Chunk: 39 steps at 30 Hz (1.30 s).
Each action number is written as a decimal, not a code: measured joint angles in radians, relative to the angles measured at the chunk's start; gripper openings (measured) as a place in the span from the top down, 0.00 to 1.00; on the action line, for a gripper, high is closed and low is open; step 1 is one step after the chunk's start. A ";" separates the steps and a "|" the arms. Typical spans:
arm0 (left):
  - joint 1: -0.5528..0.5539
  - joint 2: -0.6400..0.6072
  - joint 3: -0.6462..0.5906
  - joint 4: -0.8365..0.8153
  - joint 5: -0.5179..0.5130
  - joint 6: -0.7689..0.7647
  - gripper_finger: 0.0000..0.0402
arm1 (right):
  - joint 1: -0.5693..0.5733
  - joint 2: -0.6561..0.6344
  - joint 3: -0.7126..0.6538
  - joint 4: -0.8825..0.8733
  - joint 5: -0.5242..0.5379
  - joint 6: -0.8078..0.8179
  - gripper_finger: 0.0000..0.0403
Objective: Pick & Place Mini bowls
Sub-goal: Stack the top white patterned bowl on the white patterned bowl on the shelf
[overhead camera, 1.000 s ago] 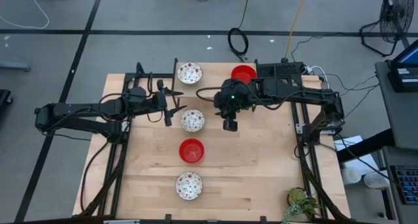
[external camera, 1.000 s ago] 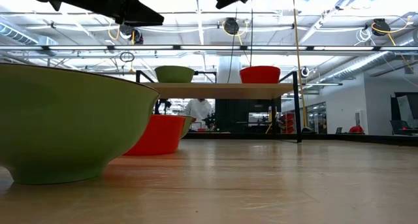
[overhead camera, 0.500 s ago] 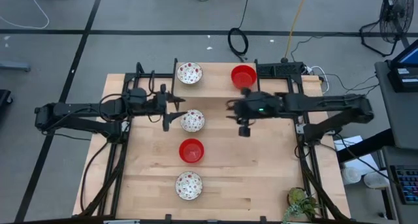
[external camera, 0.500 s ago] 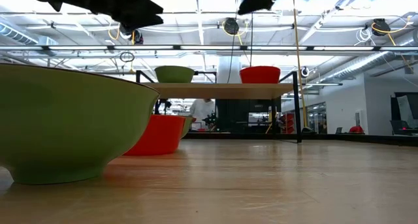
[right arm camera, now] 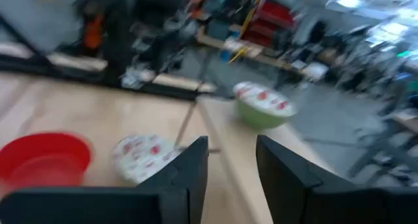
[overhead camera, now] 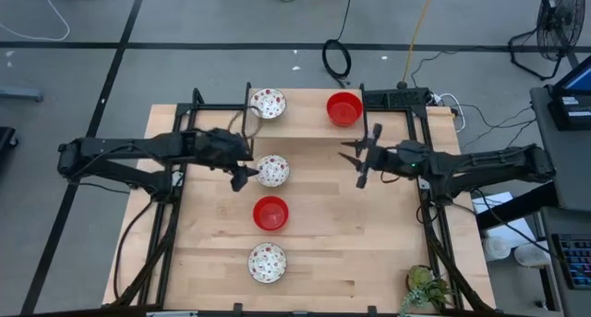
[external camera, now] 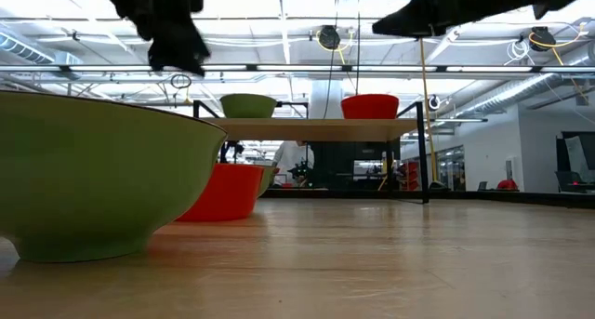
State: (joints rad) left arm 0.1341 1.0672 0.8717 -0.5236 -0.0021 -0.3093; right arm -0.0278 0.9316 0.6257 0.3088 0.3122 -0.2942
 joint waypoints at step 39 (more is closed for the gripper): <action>0.067 0.427 0.039 -0.153 -0.023 -0.666 0.39 | -0.004 -0.068 -0.123 0.009 0.024 -0.063 0.71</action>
State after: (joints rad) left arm 0.2008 1.4940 0.9103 -0.6765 -0.0253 -0.9750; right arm -0.0315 0.8639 0.5023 0.3181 0.3367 -0.3573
